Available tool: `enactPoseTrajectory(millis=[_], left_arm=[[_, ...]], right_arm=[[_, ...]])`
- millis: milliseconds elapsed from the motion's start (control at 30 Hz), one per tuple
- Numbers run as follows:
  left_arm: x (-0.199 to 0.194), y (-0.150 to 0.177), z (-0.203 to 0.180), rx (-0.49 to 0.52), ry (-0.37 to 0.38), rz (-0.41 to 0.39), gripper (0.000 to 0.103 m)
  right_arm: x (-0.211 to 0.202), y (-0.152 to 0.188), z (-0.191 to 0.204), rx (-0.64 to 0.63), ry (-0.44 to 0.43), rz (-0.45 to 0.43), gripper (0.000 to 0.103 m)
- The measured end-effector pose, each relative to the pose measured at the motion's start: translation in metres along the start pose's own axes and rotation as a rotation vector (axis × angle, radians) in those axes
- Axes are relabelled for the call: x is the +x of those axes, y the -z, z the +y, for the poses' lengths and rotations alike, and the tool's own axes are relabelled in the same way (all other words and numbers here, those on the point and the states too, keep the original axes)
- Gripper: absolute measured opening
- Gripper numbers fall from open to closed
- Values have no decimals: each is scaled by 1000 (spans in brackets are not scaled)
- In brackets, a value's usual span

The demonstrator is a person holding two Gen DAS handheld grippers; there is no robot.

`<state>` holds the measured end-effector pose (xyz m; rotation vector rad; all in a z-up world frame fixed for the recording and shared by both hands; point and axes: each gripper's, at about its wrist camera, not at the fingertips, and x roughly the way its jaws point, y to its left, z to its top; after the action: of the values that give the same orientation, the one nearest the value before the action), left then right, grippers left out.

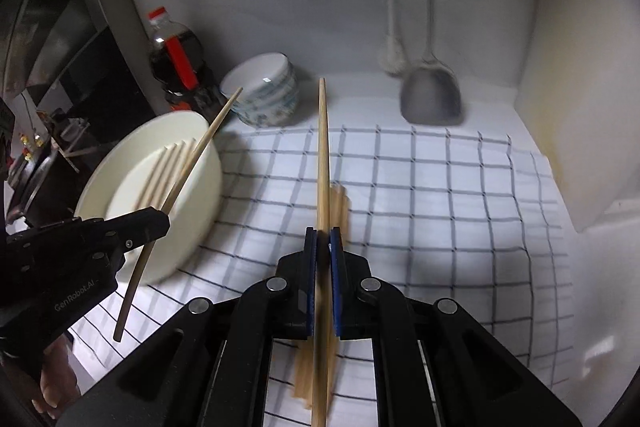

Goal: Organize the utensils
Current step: 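Carry the held chopsticks with both tools over the white basin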

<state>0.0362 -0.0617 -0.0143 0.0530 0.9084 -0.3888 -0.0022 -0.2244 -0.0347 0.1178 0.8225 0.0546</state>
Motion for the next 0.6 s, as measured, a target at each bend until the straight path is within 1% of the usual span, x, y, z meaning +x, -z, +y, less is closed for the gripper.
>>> enactPoseTrajectory(millis=[100,233,467,600], left_arm=[[-14,-7,27,-29,-16,-28,7],[-25,-14,71,-71,-70,-51,7],[-24,-20,148,-138,-162,-51,7],[-12,-20,176,-154,-190,-32,7]], right_arm=[[2,-15,25,-24,-35,-20,6],[17,-31,68,-72,-82,-23,6],[52,-49,133,-130,-164,20,6],[75,-57,162,-140,-194,53,6]])
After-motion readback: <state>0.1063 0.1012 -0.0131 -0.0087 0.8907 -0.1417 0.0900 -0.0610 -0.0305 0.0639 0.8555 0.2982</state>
